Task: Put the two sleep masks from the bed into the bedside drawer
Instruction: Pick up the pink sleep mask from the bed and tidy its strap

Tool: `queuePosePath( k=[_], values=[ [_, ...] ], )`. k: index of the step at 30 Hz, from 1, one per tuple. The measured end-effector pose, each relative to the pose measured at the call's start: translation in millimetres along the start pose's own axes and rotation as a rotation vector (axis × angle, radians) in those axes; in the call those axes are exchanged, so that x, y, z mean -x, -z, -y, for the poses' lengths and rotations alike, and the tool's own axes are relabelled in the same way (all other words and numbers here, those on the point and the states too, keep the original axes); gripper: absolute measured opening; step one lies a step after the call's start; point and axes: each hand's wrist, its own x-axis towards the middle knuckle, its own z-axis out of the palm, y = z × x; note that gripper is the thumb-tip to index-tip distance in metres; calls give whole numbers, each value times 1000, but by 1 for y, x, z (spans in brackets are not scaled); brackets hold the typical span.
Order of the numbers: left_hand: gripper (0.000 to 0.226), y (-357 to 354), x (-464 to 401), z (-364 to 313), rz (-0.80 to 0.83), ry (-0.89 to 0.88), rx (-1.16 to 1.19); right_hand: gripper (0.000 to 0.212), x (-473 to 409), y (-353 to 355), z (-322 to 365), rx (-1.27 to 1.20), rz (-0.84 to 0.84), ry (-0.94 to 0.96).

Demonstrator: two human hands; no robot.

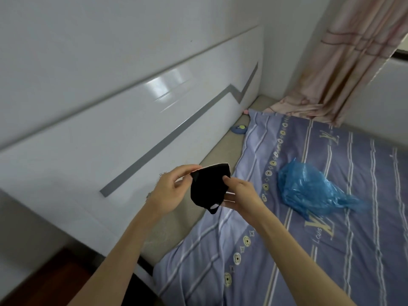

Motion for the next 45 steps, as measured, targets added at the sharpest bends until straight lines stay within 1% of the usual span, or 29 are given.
queuePosePath(
  k=[2,4,6,7,9,10,11,13,14,15,17,18,20,21,22,24,26,27,30,32,34,36,38,39,40,42,43,45],
  values=[
    [35,-1,2,-1,13,-55,-58,27,1,-5,3,-102,29,-1],
    [35,0,2,-3,36,-129,-154,39,2,-7,8,-199,67,-21],
    [32,2,2,-3,85,-184,-260,48,4,-7,14,-210,83,-20],
    [31,3,1,-3,108,-201,-296,46,4,-8,16,-199,70,-17],
    [30,2,0,-5,110,-218,-327,33,5,-8,21,-206,28,-27],
    [30,1,0,-6,67,-216,-318,27,6,-9,23,-230,10,-40],
    [32,0,0,-7,-13,-192,-277,23,7,-10,25,-266,0,-54],
    [31,1,1,-10,-215,-74,-124,18,7,-11,28,-347,-8,-64],
    [26,2,1,-11,-266,-3,-58,17,8,-11,29,-371,-11,-68],
    [18,2,2,-12,-263,54,-32,17,8,-12,29,-379,-17,-69],
    [9,1,6,-13,-165,99,-31,17,10,-13,30,-378,-41,-56],
    [11,-1,7,-14,-119,96,-18,17,10,-14,31,-376,-53,-43],
    [23,-5,8,-16,-88,62,-7,18,11,-16,31,-375,-70,-14],
    [27,-8,8,-17,-103,39,-36,18,11,-17,31,-371,-73,-2],
    [27,-10,7,-18,-139,14,-90,18,12,-18,30,-361,-71,6],
    [16,-13,5,-22,-238,-31,-195,18,13,-20,30,-349,-62,17],
    [8,-13,3,-25,-292,-58,-248,17,13,-19,31,-348,-77,28],
    [10,-11,3,-26,-284,-66,-258,16,14,-19,32,-345,-93,35],
    [15,-7,5,-29,-186,-86,-239,16,16,-16,33,-323,-119,56],
    [18,-7,7,-32,-175,-42,-128,16,16,-17,34,-308,-121,73],
    [27,-5,9,-37,-164,16,38,16,17,-17,35,-317,-124,81],
    [36,-1,11,-40,-66,60,144,17,18,-18,35,-319,-132,75],
    [37,3,13,-42,62,122,131,17,18,-17,34,-317,-139,76],
    [36,5,14,-41,95,159,99,15,17,-16,34,-328,-152,77],
    [37,8,14,-39,96,196,60,12,16,-13,34,-351,-177,75],
    [44,16,14,-33,42,236,-13,8,14,-5,35,-446,-244,62],
    [48,20,14,-30,13,238,-15,7,13,-1,36,-508,-270,51],
    [49,28,14,-24,-5,236,73,11,12,5,38,-630,-275,37]
  ],
)
